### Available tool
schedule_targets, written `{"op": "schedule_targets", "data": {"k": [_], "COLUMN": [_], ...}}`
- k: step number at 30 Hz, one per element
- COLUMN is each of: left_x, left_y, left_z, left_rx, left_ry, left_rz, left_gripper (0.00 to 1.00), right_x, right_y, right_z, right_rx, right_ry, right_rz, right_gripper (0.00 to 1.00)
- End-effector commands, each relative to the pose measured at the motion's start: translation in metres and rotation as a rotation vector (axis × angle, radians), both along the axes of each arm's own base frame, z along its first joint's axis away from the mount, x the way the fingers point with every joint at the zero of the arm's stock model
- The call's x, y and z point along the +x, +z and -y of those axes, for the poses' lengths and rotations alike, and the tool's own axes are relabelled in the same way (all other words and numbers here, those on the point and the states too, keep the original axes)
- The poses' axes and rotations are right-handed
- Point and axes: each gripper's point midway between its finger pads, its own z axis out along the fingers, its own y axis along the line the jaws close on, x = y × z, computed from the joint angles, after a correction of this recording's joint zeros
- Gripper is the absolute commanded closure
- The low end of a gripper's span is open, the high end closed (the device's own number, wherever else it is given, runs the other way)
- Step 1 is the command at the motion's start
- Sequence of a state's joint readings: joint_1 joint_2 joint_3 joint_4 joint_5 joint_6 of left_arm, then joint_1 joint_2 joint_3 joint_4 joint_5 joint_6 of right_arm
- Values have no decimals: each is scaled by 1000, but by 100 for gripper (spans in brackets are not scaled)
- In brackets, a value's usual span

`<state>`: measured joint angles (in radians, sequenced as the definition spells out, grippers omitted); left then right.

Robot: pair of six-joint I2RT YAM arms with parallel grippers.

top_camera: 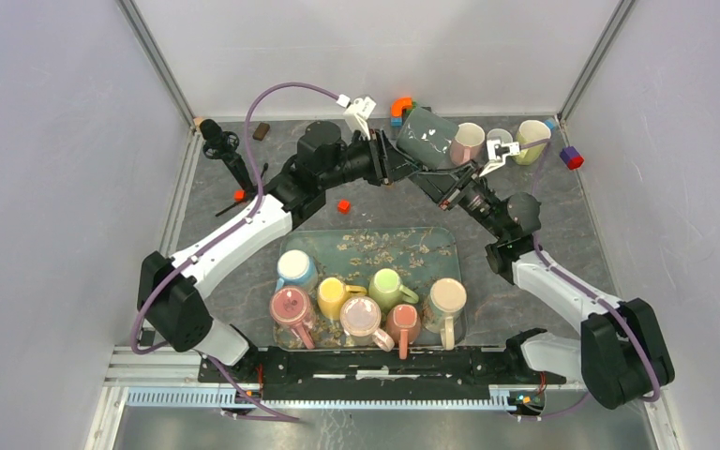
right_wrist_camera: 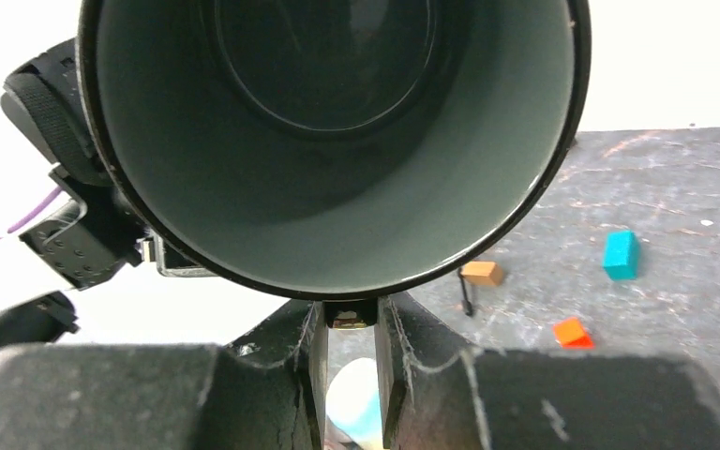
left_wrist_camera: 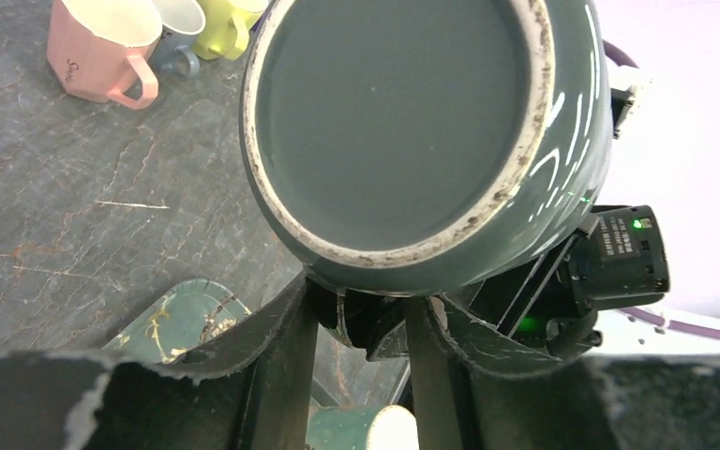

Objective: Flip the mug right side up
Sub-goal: Turn over the cup on the tray.

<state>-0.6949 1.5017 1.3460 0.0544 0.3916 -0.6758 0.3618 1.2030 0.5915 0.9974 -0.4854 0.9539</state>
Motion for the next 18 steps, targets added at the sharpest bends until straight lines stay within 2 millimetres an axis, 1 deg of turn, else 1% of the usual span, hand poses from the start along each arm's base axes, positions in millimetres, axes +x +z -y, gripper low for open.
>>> {"op": "schedule_targets", "data": {"k": [1,6,12,18], "left_x": [-7,-4,-1,-1], "left_y": [20,8,-8,-20], "left_z": [5,3,-2,-9], "left_rx": [-34,3,57,94], "left_ry": [-44,-31,-7,17], "left_rz": [106,106,105,105], "left_gripper": [53,49,39,32], "right_x": [22,27,30,34], "right_y": [-9,-16,-20,-26], "right_z": [17,25,32,40], "right_rx": [-93,-131,-164,-202], "right_ry": [-168,-226,-276,-329], "right_rz": [31,32,34,18], "right_gripper": [100,100,100,100]}}
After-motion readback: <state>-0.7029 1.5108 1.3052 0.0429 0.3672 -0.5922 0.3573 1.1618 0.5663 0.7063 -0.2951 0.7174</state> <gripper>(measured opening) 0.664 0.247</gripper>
